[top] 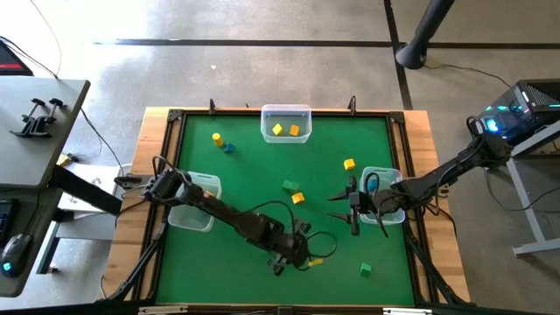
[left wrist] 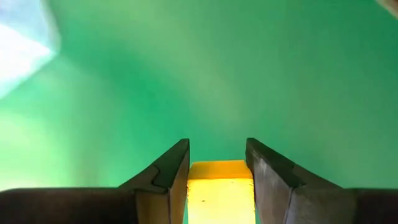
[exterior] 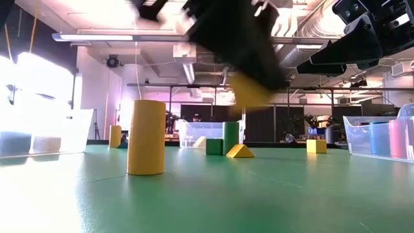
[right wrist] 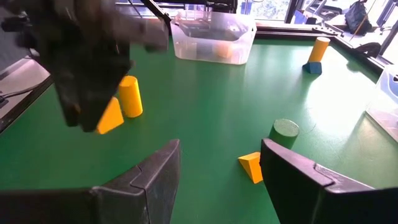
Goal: Sort blocks by size
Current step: Put the yellow square block into the left transparent bin
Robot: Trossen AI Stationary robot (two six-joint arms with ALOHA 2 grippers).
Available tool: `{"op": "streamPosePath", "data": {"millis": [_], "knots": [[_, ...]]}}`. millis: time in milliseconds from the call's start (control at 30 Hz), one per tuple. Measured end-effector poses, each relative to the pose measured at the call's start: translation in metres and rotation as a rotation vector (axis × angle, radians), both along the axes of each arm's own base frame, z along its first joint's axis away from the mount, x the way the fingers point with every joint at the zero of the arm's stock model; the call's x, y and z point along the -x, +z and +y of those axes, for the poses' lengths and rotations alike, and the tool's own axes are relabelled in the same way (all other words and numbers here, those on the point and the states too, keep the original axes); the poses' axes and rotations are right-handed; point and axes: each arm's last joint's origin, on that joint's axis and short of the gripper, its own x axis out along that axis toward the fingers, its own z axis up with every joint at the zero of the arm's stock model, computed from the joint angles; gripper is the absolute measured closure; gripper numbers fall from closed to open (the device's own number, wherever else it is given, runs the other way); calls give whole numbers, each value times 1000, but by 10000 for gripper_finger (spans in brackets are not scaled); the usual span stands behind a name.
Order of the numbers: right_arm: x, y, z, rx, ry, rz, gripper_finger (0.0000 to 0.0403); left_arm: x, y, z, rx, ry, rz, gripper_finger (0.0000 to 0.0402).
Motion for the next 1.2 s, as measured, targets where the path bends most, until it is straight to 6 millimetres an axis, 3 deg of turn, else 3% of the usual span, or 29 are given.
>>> {"op": "streamPosePath", "data": {"millis": [200,400,567,700,833,1000,1200], "knots": [[0,0,0,0,0,1,192,-16,34,19,-30,105,-85,281],[0,-1,0,1,0,6,192,-3,36,50,-101,362,120,295],[0,-1,0,3,0,6,192,25,37,79,-200,581,378,296],[0,-1,0,2,0,6,192,48,48,88,-281,674,461,296],[0,-1,0,1,0,6,192,75,64,93,-258,757,441,297],[0,-1,0,3,0,6,192,127,83,103,-168,923,354,297],[0,-1,0,11,3,6,192,196,76,116,24,1121,254,297]]}}
